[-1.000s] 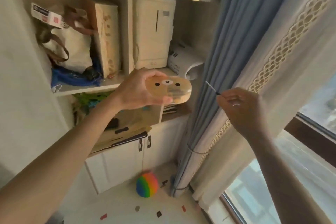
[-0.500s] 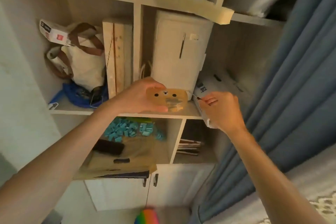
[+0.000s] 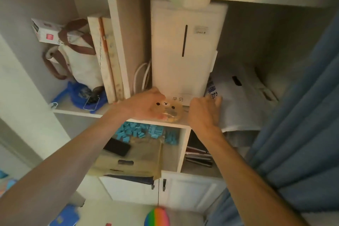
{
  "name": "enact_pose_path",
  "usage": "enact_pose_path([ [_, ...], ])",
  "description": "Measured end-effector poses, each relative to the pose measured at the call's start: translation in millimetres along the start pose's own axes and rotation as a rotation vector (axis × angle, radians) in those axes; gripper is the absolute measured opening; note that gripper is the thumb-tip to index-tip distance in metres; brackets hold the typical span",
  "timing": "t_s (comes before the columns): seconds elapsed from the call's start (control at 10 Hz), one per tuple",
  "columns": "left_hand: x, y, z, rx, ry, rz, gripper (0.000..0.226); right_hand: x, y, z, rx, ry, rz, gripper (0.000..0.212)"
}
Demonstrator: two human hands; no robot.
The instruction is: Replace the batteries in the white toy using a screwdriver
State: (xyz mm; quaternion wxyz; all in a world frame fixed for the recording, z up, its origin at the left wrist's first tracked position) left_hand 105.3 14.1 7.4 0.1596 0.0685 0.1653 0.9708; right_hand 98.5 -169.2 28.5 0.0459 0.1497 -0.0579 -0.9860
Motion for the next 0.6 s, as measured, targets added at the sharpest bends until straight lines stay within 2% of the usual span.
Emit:
enact_pose_path([
  [0.2,-15,-8,-17,-0.175,0.026,-0.010,0.077,2,-5,-27,0.097,-0.085,-0.004,0.016],
  [0.3,-18,-9,-26,-0.235,0.017,0.019,0.081,5,-6,-30,0.112,-0.092,-0.007,0.018],
  [0.4,-10,-1,-26,-0.199,0.015,0.002,0.082,8,-9,-27,0.123,-0.093,0.023,0.015],
  [0.5,1,11,-20,-0.061,0.130,-0.094,0.085,13,-11,-14,0.050,-0.020,0.094,0.015],
  [0.6,22,19,-7,0.061,0.261,-0.160,0.084,25,-6,-3,-0.193,0.073,0.141,0.019],
])
Point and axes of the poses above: each hand's wrist, its own x-axis away from the middle knuckle, its own z-axis out of the back of the hand, y = z × x, the point moved 8 cm from there along -x, towards the middle knuckle, and after that the axes turned 5 degrees about x, right-handed, at the moved point
